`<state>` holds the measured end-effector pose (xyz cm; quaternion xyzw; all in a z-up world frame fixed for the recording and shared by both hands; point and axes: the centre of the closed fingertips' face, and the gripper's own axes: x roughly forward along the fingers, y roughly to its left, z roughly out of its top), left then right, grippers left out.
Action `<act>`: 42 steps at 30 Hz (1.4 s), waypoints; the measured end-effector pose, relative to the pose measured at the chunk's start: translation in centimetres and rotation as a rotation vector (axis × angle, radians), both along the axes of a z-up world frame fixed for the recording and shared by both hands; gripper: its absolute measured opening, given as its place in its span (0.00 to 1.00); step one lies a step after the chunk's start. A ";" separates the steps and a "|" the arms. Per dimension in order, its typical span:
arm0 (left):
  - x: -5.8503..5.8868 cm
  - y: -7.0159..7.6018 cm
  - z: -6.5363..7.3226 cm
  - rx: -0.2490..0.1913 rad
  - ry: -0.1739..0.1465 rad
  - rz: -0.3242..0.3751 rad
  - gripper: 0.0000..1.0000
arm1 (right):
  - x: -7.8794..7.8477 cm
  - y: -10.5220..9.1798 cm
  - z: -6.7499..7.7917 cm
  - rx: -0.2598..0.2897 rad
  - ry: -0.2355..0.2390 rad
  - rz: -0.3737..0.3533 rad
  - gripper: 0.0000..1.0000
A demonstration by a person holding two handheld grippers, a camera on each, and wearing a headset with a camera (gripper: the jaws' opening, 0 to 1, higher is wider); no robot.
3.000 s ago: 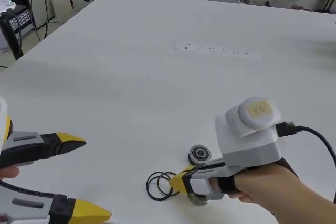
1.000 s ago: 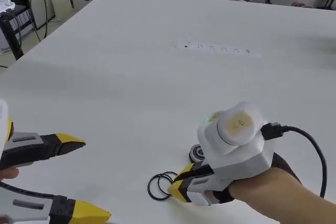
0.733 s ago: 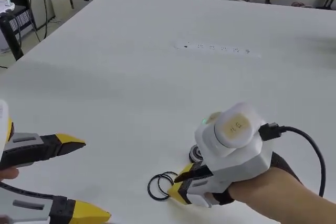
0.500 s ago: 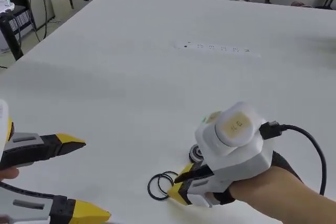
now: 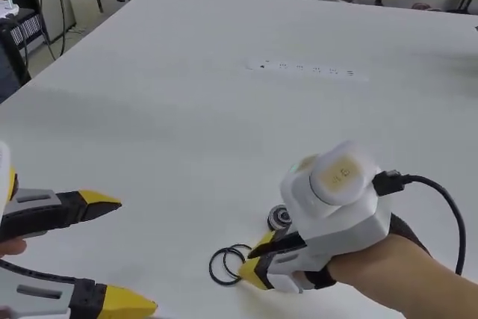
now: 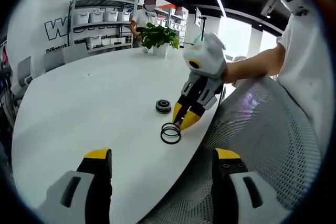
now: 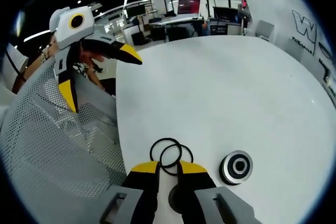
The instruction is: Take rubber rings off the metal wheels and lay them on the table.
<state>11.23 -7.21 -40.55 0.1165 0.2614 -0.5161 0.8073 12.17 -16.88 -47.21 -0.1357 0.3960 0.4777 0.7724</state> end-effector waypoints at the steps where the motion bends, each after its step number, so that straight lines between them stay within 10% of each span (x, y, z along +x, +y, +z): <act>1: 0.0 0.0 0.1 0.000 -0.005 -0.006 0.76 | 0.1 0.0 0.2 0.010 0.002 -0.007 0.11; 42: 2.4 -0.5 3.1 -0.020 -0.082 -0.110 0.83 | 4.2 -3.6 11.2 0.208 -0.155 -0.176 0.28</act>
